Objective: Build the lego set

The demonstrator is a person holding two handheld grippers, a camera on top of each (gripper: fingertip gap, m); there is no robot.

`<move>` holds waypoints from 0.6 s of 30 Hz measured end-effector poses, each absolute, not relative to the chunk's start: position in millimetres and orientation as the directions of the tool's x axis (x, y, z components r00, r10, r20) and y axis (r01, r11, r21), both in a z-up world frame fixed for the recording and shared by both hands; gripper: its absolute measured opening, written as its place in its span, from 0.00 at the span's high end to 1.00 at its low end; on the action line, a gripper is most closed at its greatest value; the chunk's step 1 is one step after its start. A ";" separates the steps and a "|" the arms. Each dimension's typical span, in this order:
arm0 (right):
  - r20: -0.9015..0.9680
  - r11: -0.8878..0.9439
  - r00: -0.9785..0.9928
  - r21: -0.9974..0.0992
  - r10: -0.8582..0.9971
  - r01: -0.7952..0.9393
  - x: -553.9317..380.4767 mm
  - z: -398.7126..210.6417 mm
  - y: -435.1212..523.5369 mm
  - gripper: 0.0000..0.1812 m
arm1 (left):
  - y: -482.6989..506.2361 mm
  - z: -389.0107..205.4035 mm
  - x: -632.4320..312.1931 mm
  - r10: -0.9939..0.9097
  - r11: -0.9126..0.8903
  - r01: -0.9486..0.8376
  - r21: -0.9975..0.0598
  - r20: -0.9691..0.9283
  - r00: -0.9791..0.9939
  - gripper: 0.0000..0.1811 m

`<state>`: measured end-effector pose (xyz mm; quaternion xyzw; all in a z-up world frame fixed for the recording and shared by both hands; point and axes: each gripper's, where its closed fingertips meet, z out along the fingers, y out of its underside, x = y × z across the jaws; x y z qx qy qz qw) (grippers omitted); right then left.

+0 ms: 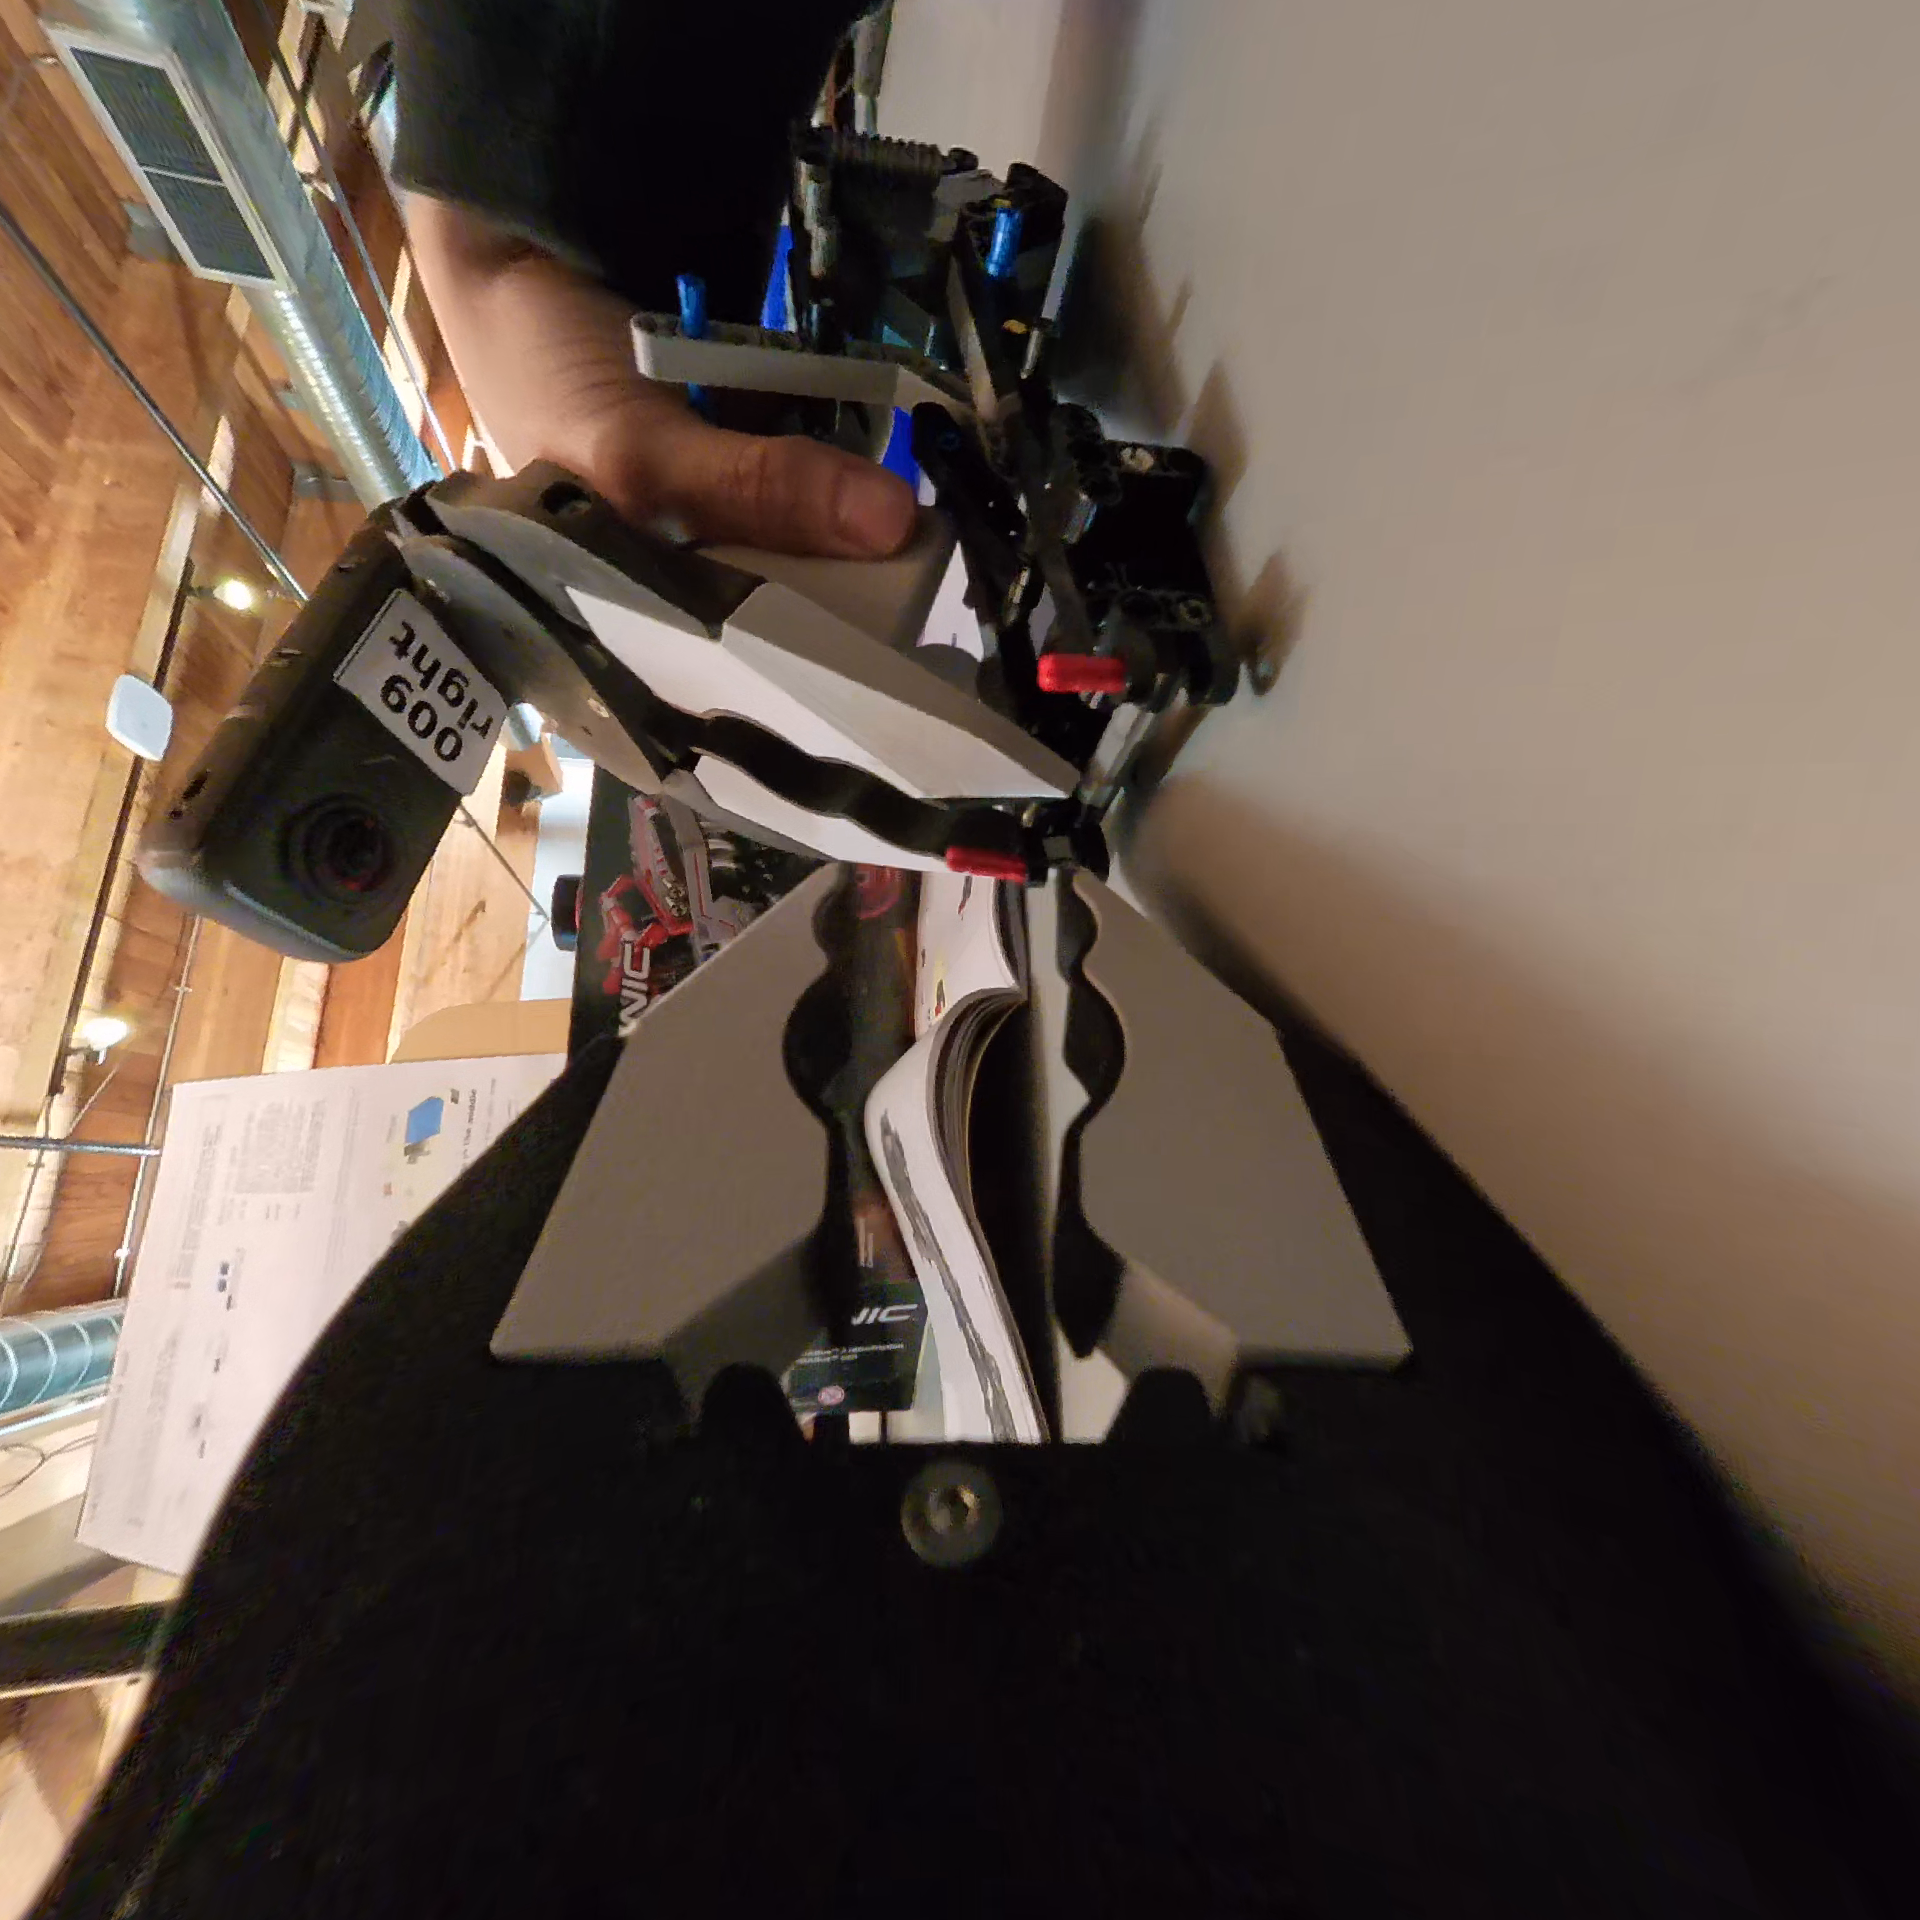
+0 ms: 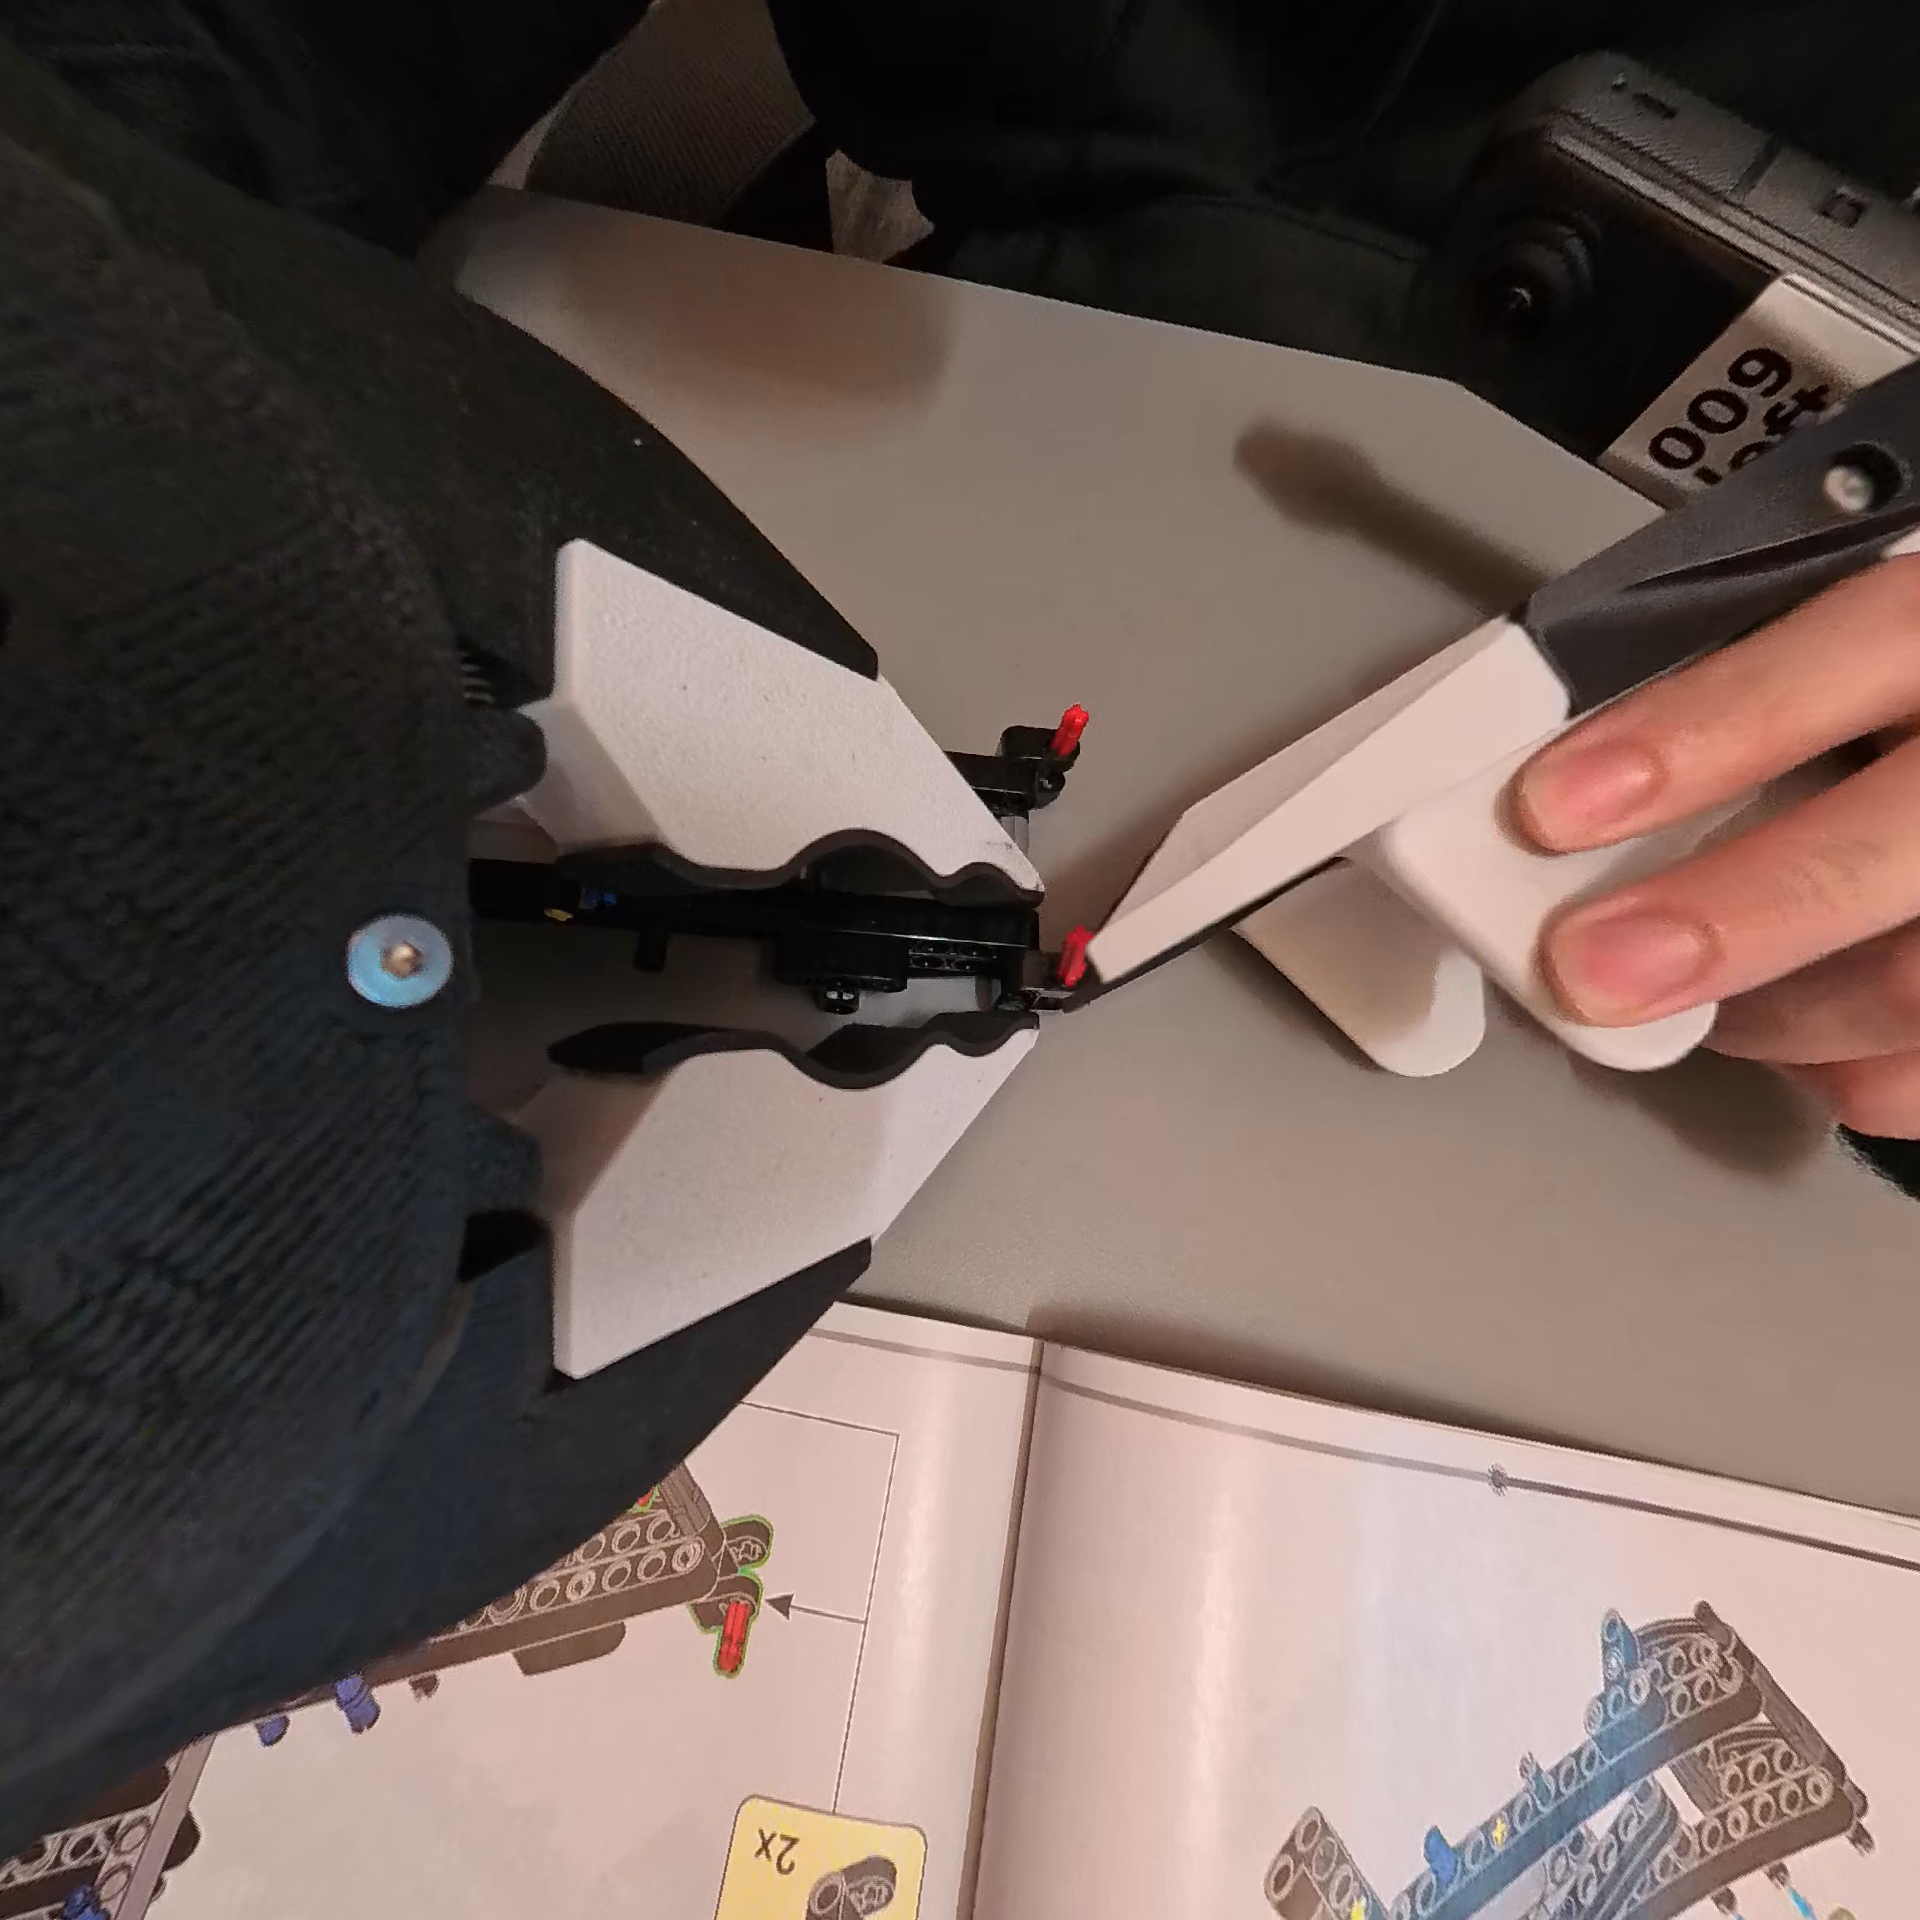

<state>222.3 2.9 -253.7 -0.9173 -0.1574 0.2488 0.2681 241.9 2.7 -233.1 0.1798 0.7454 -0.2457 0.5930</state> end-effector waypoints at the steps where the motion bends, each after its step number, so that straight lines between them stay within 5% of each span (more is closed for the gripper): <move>1: -0.370 -0.807 0.827 -0.570 0.423 0.158 222.4 -253.7 2.9 0.90 | 3.8 -232.7 242.1 -0.027 0.815 0.558 -0.156 -0.972 -0.232 0.80; 11: -0.405 -0.797 0.801 -0.587 0.441 0.143 219.3 -249.2 -0.2 0.90 | 17.9 -231.3 239.5 -0.072 0.806 0.541 -0.239 -0.948 -0.311 0.76; 18: -0.445 -0.580 0.688 -0.813 0.574 -0.041 220.1 -188.6 1.7 0.91 | 35.9 -215.0 254.7 -0.281 0.745 0.459 -0.484 -0.852 -0.442 0.78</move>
